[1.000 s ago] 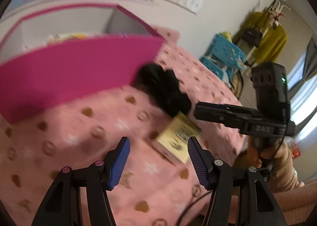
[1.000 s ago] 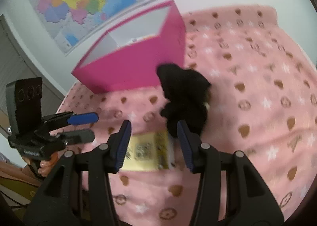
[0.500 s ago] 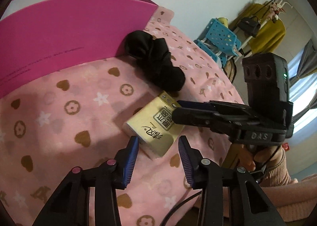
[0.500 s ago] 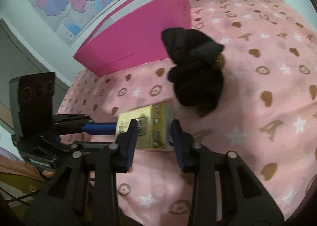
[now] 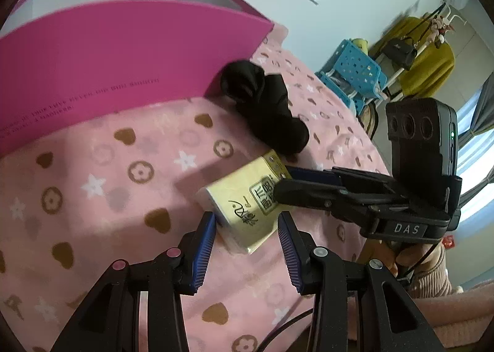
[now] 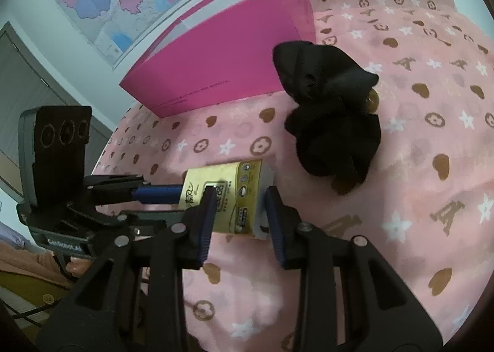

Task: Organize soft objects
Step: 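Move the left gripper to the yellow tissue packet and grasp it, then carry the tissue packet into the magenta box and open the left gripper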

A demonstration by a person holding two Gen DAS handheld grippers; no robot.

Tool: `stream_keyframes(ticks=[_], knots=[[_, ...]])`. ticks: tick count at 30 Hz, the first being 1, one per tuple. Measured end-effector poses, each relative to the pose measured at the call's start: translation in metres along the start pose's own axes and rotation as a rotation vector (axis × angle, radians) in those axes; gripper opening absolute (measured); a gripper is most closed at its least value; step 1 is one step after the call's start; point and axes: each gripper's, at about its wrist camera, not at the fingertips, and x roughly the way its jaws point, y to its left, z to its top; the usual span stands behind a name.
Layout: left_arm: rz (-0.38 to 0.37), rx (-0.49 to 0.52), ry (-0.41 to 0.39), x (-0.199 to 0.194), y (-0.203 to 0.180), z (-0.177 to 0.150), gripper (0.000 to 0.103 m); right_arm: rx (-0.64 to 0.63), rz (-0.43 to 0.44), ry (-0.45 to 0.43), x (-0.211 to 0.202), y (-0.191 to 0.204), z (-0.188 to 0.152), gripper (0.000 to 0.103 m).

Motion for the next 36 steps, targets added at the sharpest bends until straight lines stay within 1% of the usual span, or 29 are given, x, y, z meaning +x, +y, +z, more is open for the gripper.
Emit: stream_keyframes(ticks=[6, 12, 14, 25, 36], knots=[[0.017, 0.020, -0.057, -0.018, -0.004, 0.009, 0.041, -0.037, 0.007, -0.036, -0.006, 0.011, 0.011, 0.036], [0.066, 0.049, -0.112, -0.036, -0.007, 0.020, 0.041, -0.080, 0.014, -0.076, -0.011, 0.024, 0.027, 0.036], [0.071, 0.054, -0.126, -0.040, -0.008, 0.023, 0.041, -0.092, 0.015, -0.087, -0.011, 0.028, 0.031, 0.036], [0.099, 0.083, -0.182, -0.058, -0.011, 0.036, 0.041, -0.147, 0.010, -0.135, -0.019, 0.044, 0.056, 0.036], [0.121, 0.105, -0.229, -0.071, -0.016, 0.052, 0.041, -0.198, 0.017, -0.204, -0.032, 0.058, 0.081, 0.036]])
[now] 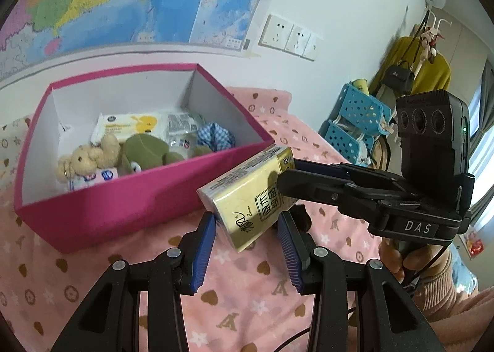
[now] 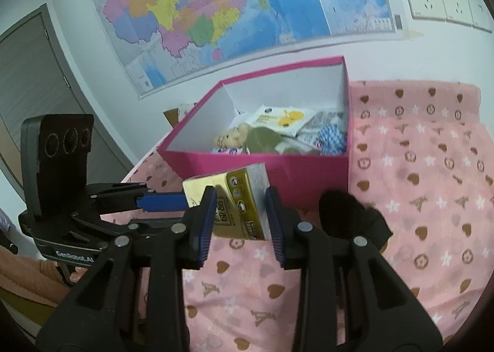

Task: Organize soft objects
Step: 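Carry the tissue packet into the magenta box and open the left gripper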

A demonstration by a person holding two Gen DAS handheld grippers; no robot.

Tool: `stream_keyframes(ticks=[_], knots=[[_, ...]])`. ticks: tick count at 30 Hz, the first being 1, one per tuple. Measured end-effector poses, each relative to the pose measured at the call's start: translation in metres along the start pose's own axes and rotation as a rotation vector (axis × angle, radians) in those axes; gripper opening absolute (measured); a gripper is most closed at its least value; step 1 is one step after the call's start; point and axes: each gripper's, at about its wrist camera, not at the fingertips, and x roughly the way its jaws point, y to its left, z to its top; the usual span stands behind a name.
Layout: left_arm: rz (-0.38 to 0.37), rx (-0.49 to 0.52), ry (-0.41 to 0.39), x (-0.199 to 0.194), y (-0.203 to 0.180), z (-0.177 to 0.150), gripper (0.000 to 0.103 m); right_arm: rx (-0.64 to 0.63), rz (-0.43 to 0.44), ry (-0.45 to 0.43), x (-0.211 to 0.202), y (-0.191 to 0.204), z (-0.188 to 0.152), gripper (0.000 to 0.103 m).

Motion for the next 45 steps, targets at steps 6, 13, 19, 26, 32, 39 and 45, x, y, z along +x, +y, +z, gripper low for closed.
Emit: stream_keyframes(ticks=[6, 13, 19, 26, 32, 39, 45], knots=[[0.010, 0.011, -0.022, -0.003, 0.002, 0.012, 0.041, -0.021, 0.005, -0.023, 0.000, 0.000, 0.015, 0.036], [0.007, 0.002, -0.043, -0.002, 0.008, 0.028, 0.041, -0.046, 0.004, -0.052, 0.001, -0.001, 0.033, 0.036], [0.023, -0.002, -0.064, 0.000, 0.012, 0.044, 0.041, -0.050, 0.006, -0.066, 0.010, -0.007, 0.050, 0.036], [0.045, 0.001, -0.084, 0.008, 0.020, 0.066, 0.041, -0.050, -0.001, -0.075, 0.020, -0.017, 0.070, 0.036], [0.061, -0.019, -0.075, 0.023, 0.030, 0.079, 0.041, -0.028, -0.010, -0.070, 0.033, -0.029, 0.082, 0.036], [0.081, -0.036, -0.060, 0.040, 0.041, 0.090, 0.041, -0.002, -0.024, -0.048, 0.052, -0.044, 0.093, 0.036], [0.092, -0.069, -0.040, 0.056, 0.055, 0.102, 0.041, 0.006, -0.041, -0.027, 0.068, -0.053, 0.105, 0.036]])
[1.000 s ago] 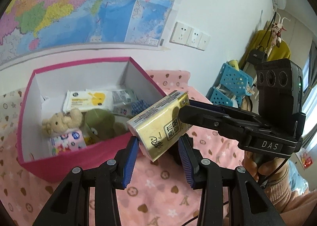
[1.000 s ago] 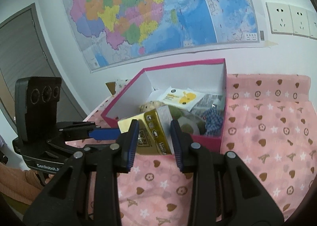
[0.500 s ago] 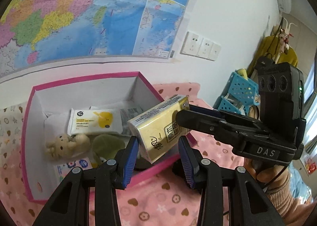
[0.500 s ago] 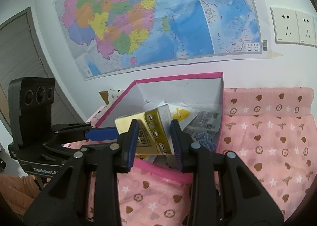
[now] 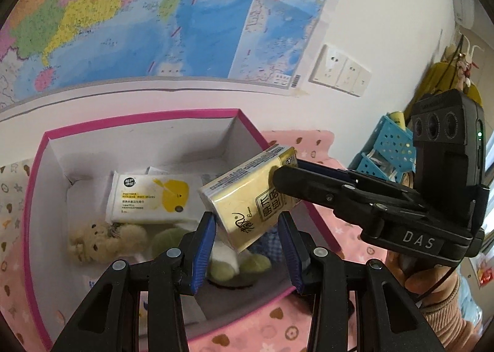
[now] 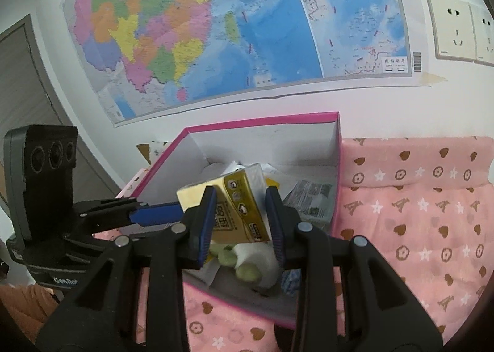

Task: Organize soft objects
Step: 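Carry the tissue packet into the magenta box and open the left gripper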

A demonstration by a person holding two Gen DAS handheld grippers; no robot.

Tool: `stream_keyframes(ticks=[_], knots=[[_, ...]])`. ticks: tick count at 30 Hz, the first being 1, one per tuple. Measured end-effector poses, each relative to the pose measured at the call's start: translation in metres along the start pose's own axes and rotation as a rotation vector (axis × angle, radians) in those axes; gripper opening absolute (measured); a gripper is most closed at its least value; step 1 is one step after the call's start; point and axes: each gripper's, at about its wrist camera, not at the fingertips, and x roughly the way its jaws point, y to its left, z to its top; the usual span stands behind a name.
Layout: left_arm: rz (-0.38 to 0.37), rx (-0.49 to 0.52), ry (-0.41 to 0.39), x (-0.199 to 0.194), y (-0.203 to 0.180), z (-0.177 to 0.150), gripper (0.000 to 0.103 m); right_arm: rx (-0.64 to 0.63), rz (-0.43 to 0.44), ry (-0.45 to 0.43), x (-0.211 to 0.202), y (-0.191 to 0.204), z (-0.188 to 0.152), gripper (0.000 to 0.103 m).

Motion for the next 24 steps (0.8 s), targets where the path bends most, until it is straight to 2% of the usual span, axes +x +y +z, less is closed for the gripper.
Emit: stream_keyframes(ticks=[21, 24], knots=[[0.052, -0.092, 0.099, 0.056, 0.027, 0.032, 0.041, 0.023, -0.106, 0.068, 0.051, -0.024, 0.030, 0.036], [0.059, -0.117, 0.108, 0.057, 0.034, 0.034, 0.043, 0.029, -0.124, 0.047, 0.050, -0.025, 0.034, 0.041]])
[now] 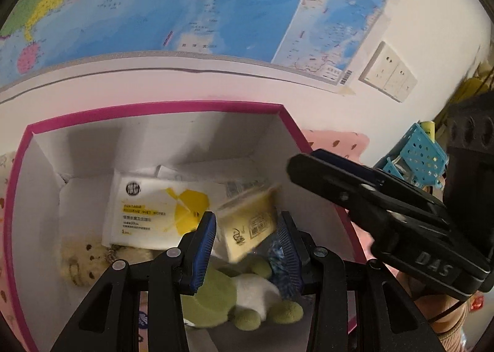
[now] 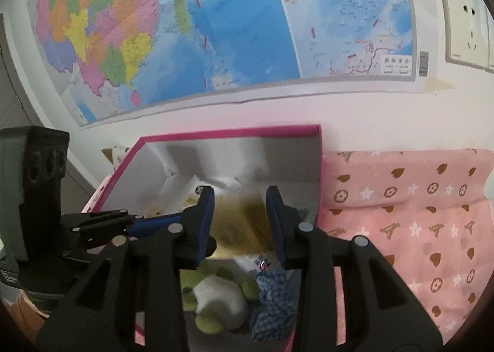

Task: Organize soft objects
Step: 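Carry the tissue packet into the magenta box and open the left gripper, then move the right gripper to the black fabric item and grasp it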

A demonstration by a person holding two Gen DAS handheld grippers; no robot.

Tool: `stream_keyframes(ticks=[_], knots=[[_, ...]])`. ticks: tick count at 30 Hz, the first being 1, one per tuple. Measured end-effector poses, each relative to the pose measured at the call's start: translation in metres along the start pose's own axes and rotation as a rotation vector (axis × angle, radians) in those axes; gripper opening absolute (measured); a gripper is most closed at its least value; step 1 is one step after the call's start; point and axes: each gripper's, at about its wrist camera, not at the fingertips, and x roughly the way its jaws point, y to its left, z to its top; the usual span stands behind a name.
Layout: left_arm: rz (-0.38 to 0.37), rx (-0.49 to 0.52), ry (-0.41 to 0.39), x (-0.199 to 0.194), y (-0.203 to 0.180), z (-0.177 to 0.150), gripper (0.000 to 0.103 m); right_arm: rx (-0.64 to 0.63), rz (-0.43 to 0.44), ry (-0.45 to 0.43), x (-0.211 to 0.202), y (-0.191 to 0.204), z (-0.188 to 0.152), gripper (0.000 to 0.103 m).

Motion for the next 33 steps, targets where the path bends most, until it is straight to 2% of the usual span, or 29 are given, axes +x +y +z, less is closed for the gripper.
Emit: stream_keyframes(ticks=[5, 8, 13, 15, 17, 19, 21, 27, 33], knots=[[0.004, -0.003, -0.020, -0.008, 0.006, -0.006, 0.045, 0.002, 0.005, -0.005, -0.007, -0.002, -0.005, 0.043], [0.001, 0.028, -0.052, -0.019, 0.005, -0.016, 0.047, -0.002, 0.016, -0.005, -0.018, -0.003, -0.013, 0.043], [-0.010, 0.103, -0.126, -0.048, -0.007, -0.035, 0.058, -0.014, 0.059, -0.029, -0.050, -0.002, -0.031, 0.043], [-0.009, 0.132, -0.153, -0.060, -0.013, -0.046, 0.059, -0.023, 0.086, -0.037, -0.068, -0.001, -0.038, 0.043], [-0.015, 0.157, -0.183, -0.076, -0.017, -0.060, 0.060, -0.030, 0.100, -0.048, -0.084, -0.002, -0.046, 0.046], [-0.030, 0.182, -0.207, -0.090, -0.021, -0.072, 0.063, -0.036, 0.092, -0.055, -0.101, -0.003, -0.056, 0.054], [-0.063, 0.201, -0.230, -0.105, -0.024, -0.088, 0.066, -0.034, 0.085, -0.057, -0.115, -0.006, -0.070, 0.057], [-0.150, 0.224, -0.209, -0.117, -0.034, -0.121, 0.066, 0.002, 0.003, 0.030, -0.119, -0.018, -0.126, 0.057], [-0.183, 0.221, -0.115, -0.093, -0.044, -0.150, 0.066, 0.070, -0.057, 0.124, -0.096, -0.032, -0.166, 0.058]])
